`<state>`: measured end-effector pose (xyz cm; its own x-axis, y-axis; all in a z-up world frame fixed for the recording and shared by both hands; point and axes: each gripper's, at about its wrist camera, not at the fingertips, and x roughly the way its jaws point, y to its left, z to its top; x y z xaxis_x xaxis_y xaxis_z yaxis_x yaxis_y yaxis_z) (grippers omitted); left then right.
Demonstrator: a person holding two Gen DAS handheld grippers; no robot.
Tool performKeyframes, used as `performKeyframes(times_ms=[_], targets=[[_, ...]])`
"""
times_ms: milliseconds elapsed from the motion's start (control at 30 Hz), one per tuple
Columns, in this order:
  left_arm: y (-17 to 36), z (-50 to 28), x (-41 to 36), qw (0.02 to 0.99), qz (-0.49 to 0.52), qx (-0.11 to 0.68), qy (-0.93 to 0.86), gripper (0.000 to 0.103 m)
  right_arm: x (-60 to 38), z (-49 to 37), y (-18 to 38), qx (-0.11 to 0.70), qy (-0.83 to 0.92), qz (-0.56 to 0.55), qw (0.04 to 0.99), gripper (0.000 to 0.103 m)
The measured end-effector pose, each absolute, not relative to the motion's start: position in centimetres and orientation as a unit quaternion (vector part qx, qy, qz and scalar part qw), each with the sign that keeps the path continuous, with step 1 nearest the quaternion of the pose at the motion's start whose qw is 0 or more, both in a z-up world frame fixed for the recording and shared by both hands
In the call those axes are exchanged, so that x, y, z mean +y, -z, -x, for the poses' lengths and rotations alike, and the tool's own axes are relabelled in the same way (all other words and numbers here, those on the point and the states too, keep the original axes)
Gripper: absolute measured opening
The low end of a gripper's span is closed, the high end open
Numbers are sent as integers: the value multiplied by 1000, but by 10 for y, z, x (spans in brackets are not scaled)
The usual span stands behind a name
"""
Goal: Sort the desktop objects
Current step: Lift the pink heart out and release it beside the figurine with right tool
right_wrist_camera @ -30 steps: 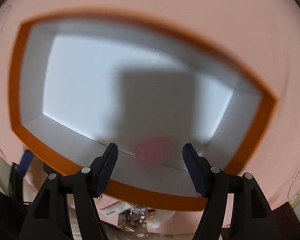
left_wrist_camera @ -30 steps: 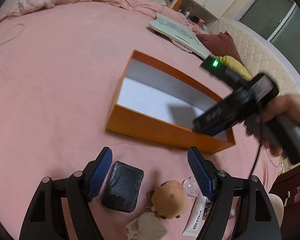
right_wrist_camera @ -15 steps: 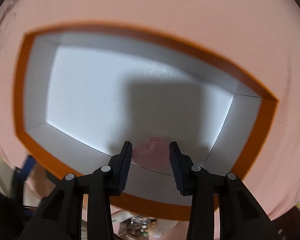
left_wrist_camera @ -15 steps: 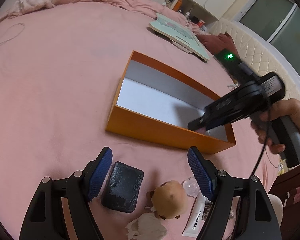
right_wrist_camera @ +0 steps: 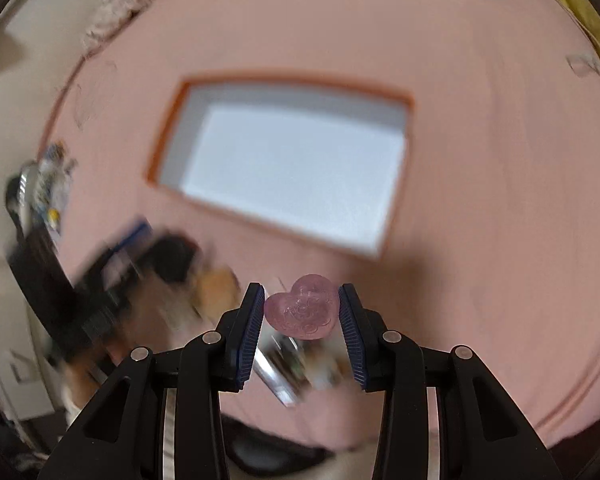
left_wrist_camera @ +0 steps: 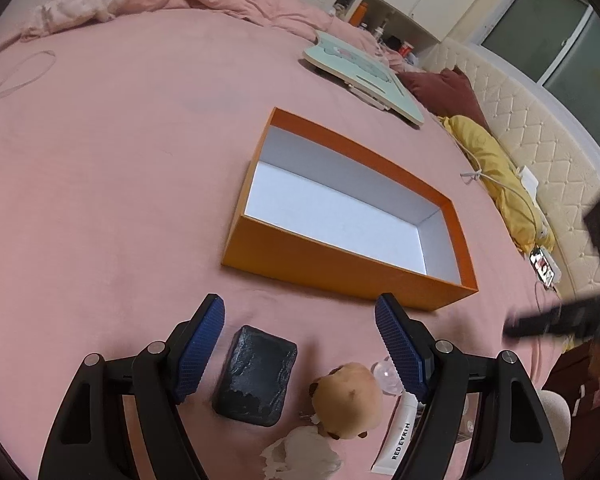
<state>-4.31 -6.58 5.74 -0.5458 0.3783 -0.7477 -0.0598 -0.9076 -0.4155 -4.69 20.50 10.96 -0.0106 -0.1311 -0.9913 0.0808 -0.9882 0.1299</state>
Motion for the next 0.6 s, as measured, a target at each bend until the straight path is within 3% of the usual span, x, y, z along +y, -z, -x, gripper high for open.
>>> performKeyframes(times_ms=[333, 467, 567, 600], targets=[[-54, 35, -78, 108, 455, -174, -867, 77, 255, 4, -69, -42, 677, -734, -7, 41], [-62, 22, -82, 112, 445, -168, -872, 77, 253, -4, -91, -53, 725, -687, -9, 42], [-73, 3, -82, 121, 430, -154, -881, 77, 249, -22, -123, -61, 781, -621, -15, 56], [-75, -7, -82, 123, 427, -151, -883, 77, 238, -28, -127, -69, 800, -596, -15, 65]])
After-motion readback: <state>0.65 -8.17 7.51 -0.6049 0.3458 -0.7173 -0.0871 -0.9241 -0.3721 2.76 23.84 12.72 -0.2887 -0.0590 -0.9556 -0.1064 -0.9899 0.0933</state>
